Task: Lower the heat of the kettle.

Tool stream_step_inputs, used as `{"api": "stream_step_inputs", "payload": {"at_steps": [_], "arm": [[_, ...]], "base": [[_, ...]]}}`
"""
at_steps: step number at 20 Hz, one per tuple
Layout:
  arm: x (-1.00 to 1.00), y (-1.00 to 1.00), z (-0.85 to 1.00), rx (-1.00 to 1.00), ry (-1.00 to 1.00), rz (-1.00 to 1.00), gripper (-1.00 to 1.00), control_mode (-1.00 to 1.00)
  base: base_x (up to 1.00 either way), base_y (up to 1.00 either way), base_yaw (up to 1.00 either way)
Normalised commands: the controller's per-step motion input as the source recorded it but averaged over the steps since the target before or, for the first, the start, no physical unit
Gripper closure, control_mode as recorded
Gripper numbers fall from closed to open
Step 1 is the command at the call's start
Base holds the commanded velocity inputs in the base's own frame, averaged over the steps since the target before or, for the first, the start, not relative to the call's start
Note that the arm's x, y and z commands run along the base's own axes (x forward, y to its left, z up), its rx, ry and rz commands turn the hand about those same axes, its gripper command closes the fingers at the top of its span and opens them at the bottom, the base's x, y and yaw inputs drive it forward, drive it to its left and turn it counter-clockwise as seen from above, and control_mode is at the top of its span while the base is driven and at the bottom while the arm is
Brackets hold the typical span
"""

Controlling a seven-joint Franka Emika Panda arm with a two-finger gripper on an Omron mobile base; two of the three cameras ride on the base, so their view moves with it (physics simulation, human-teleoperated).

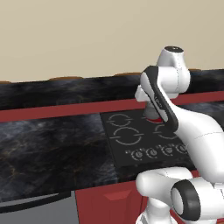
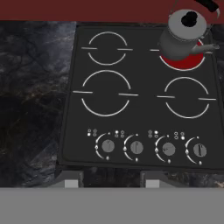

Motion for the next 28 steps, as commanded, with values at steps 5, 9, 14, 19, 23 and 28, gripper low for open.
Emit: {"api": "stream_step_inputs", "payload": {"at_steps": [5, 9, 14, 19, 23, 28], "arm": [[-0.04, -0.18, -0.04, 0.01, -0.02, 0.0, -1.0, -1.0], [-0.14, -0.56, -0.18, 0.12, -0.02, 0.0, -1.0, -1.0], [-0.06, -0.41, -0.21, 0.06, 0.0, 0.11, -1.0, -1.0], [0.0, -0.2, -0.48, -0.09, 0.03, 0.27, -1.0, -1.0], [0.0, -0.04, -0.6, -0.29, 0.0, 0.38, -1.0, -1.0], [0.0, -0.21, -0.49, -0.17, 0.02, 0.38, -1.0, -1.0]], "base": [[0.0, 0.0, 0.0], [0.0, 0.0, 0.0], [0.0, 0.0, 0.0], [0.0, 0.0, 0.0], [0.0, 0.0, 0.0], [0.0, 0.0, 0.0]]}}
